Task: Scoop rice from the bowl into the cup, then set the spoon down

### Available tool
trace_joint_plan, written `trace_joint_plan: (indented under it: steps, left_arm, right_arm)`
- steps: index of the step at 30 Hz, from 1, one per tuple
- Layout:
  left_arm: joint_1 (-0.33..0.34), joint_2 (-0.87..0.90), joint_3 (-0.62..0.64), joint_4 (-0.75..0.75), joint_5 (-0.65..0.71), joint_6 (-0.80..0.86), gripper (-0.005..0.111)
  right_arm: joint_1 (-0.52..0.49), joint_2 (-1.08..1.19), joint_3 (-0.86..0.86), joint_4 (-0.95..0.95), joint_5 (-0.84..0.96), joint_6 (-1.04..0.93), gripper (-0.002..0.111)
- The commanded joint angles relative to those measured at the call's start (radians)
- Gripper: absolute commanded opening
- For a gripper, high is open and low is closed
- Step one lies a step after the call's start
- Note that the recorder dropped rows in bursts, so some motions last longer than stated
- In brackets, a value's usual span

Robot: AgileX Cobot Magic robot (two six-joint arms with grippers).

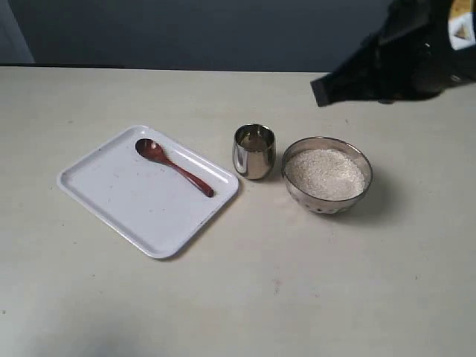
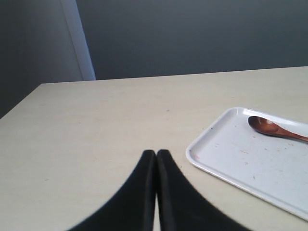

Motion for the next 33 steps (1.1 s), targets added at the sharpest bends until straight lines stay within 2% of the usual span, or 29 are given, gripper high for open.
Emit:
trace_joint_plan:
  steps: [1,19,25,28,33]
  left_arm:
    - [0.002,-0.004,-0.002,0.003,-0.015,-0.005,0.001]
    - [0.002,-0.004,-0.002,0.003,-0.015,-0.005,0.001]
    - [0.002,-0.004,-0.002,0.003,-0.015,-0.005,0.001]
    - [0.002,-0.004,-0.002,0.003,-0.015,-0.005,0.001]
    - [0.002,-0.004,-0.002,0.003,-0.015,-0.005,0.001]
  right_arm:
    - [-0.005,-0.113,0.102,0.054,0.01,0.019,-0.001]
    - [-0.005,-0.14,0.111,0.063,0.01,0.01,-0.001]
    - [-0.007,-0.188,0.111,-0.211,0.004,-0.024,-0.001]
    - [-0.085,-0.228,0.121,-0.271,-0.03,-0.024,-0.001]
    - [-0.364,-0.412,0.243,-0.137,-0.266,-0.026,-0.001]
